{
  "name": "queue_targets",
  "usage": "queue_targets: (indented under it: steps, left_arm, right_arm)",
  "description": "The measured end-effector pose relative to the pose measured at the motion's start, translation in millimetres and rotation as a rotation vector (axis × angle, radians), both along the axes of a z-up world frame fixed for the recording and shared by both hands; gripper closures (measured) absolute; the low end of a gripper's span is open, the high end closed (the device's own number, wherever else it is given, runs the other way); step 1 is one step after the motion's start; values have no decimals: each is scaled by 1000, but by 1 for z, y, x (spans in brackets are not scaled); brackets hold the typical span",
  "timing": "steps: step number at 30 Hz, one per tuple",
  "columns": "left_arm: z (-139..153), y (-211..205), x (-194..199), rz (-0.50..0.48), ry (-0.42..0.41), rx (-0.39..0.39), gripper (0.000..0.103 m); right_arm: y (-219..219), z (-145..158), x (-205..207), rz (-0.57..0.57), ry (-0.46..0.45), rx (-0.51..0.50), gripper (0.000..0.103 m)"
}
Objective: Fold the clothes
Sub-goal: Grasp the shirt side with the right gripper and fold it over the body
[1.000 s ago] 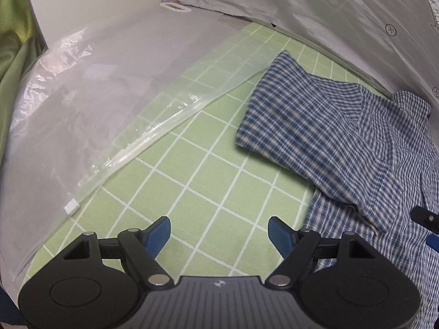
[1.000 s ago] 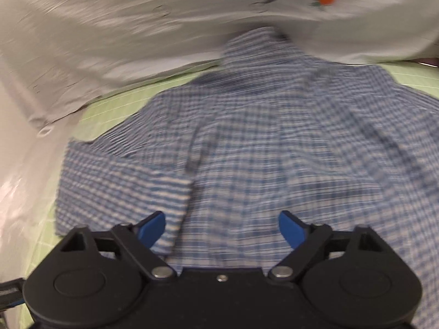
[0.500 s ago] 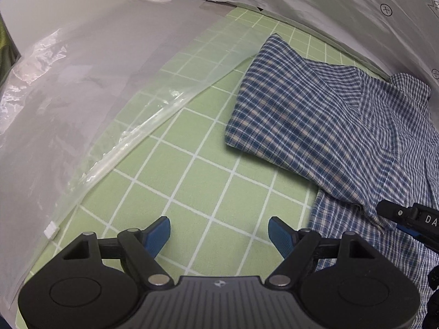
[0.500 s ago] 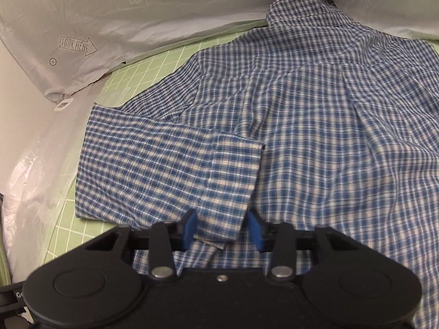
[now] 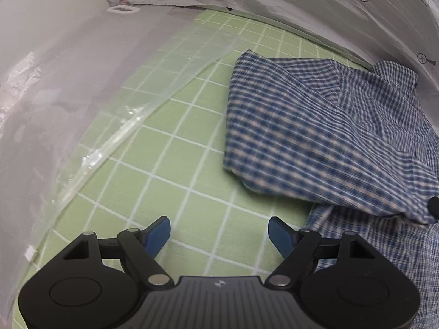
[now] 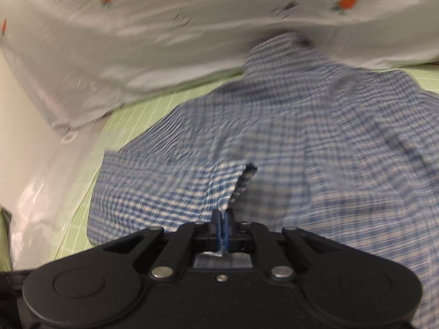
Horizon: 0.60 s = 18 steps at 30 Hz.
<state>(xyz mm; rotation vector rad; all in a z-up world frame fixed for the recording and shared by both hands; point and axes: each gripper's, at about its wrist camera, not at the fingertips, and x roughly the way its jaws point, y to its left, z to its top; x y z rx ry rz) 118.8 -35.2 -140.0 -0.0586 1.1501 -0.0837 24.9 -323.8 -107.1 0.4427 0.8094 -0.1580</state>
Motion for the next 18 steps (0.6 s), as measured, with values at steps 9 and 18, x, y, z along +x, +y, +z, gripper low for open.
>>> queue_targets:
  steps: [9, 18]
  left_arm:
    - [6, -32, -12, -25, -9, 37, 24]
    - [15, -49, -28, 25, -31, 60, 24]
  right_arm:
    - [-107, 3, -29, -222, -17, -47, 101]
    - [-223, 5, -62, -379, 10, -179, 102]
